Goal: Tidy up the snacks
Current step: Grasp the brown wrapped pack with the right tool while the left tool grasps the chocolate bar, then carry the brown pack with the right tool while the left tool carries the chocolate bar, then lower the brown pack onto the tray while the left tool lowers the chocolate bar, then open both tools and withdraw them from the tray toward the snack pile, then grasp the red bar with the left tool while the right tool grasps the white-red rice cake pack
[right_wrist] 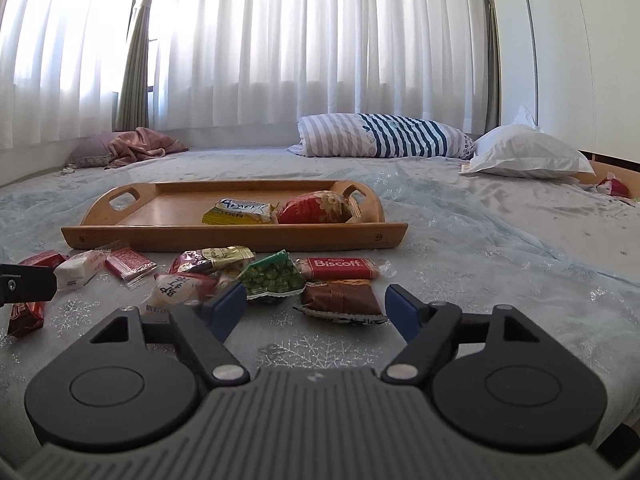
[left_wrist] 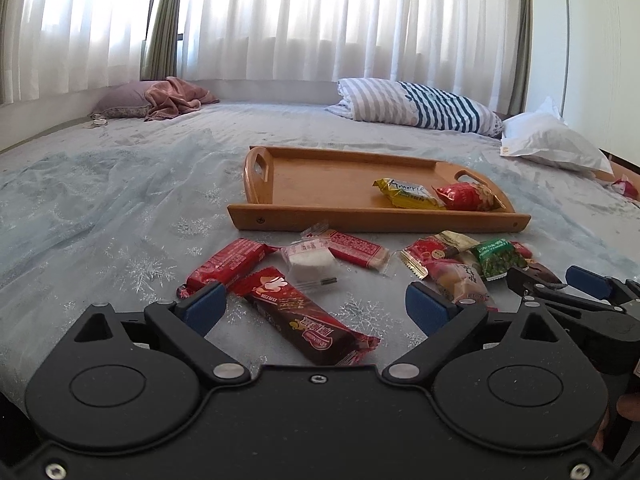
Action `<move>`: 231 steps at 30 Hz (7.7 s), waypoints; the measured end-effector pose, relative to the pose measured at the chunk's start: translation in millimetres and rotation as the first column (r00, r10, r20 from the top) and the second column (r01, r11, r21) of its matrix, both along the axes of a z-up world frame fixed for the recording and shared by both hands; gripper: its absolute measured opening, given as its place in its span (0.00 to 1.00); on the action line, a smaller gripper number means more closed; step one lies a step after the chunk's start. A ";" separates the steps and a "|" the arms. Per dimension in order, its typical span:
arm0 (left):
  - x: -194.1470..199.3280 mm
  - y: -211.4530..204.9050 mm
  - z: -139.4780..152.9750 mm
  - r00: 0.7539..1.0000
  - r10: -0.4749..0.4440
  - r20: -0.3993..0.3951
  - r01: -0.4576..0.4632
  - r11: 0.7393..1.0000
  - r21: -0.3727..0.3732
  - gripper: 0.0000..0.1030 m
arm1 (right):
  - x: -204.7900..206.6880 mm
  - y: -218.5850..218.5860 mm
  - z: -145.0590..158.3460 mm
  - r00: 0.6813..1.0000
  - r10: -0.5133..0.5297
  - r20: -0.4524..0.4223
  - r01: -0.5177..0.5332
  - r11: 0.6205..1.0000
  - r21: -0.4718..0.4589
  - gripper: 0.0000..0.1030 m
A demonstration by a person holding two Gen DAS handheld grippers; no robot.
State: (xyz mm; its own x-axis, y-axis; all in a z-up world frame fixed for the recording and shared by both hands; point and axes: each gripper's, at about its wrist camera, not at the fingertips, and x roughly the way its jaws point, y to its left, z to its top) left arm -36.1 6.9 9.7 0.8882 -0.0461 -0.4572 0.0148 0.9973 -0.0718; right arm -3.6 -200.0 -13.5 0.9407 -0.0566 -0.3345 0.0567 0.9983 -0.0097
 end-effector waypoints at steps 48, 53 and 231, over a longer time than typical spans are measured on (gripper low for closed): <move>22.3 23.3 0.4 0.994 0.086 -0.071 -0.090 0.994 -0.065 0.25 | 31.0 -3.5 12.1 0.985 -0.067 -0.159 0.059 0.997 -0.052 0.46; 19.9 24.6 8.3 0.996 0.078 -0.046 -0.080 0.995 -0.062 0.25 | 25.2 -5.9 19.3 0.987 -0.087 -0.135 0.080 0.995 -0.057 0.46; 64.5 70.0 -6.1 0.998 0.012 -0.068 -0.013 1.000 -0.019 0.61 | 14.0 47.1 10.0 0.971 0.223 -0.081 -0.218 0.973 0.072 0.88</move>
